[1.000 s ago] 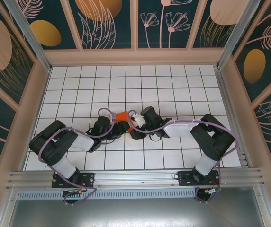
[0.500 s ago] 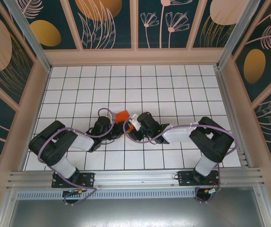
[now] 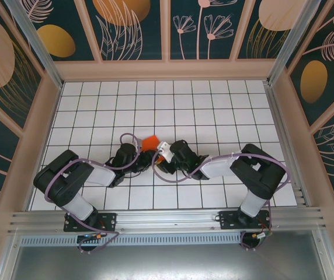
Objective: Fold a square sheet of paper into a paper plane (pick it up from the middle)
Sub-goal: Fold the wing for the fifth time at the center of the table.
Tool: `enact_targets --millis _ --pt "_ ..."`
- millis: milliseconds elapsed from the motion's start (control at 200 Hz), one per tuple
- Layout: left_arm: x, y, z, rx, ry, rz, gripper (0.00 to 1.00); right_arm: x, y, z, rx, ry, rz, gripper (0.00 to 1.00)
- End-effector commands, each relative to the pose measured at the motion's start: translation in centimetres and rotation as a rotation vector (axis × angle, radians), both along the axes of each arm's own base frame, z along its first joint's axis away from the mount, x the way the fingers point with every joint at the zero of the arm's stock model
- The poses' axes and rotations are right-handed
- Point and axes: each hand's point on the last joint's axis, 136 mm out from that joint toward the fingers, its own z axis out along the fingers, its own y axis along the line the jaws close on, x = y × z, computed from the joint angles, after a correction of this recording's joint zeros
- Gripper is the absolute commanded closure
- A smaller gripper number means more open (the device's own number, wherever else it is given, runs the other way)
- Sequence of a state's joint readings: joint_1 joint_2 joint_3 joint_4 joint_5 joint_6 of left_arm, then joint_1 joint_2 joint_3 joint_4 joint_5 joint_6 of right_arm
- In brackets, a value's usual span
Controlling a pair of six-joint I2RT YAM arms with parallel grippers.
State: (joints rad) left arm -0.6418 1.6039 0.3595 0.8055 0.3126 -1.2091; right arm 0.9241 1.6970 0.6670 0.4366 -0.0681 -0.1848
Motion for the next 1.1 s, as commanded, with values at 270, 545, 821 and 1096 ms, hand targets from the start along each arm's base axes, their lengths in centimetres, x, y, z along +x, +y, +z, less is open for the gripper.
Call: enact_targets --millis 270,545,821,1096 --pt "0.7 -0.2 1.5 -0.003 -0.028 0.015 0.7 0.3 0.4 -2.3 -0.043 -0.027 0.031 0.59" --pt "0.9 0.6 1.5 0.039 -0.031 0.043 0.71 0.1 0.3 -2.1 -0.021 0.002 0.036 0.79" --pt "0.9 2.3 2.6 0.102 -0.067 0.09 0.66 -1.4 0.5 0.0 0.085 0.159 0.07 0.95" --pt "0.3 3.1 4.3 0.07 -0.135 0.102 0.62 -2.2 1.3 0.5 0.13 0.355 0.074 1.0"
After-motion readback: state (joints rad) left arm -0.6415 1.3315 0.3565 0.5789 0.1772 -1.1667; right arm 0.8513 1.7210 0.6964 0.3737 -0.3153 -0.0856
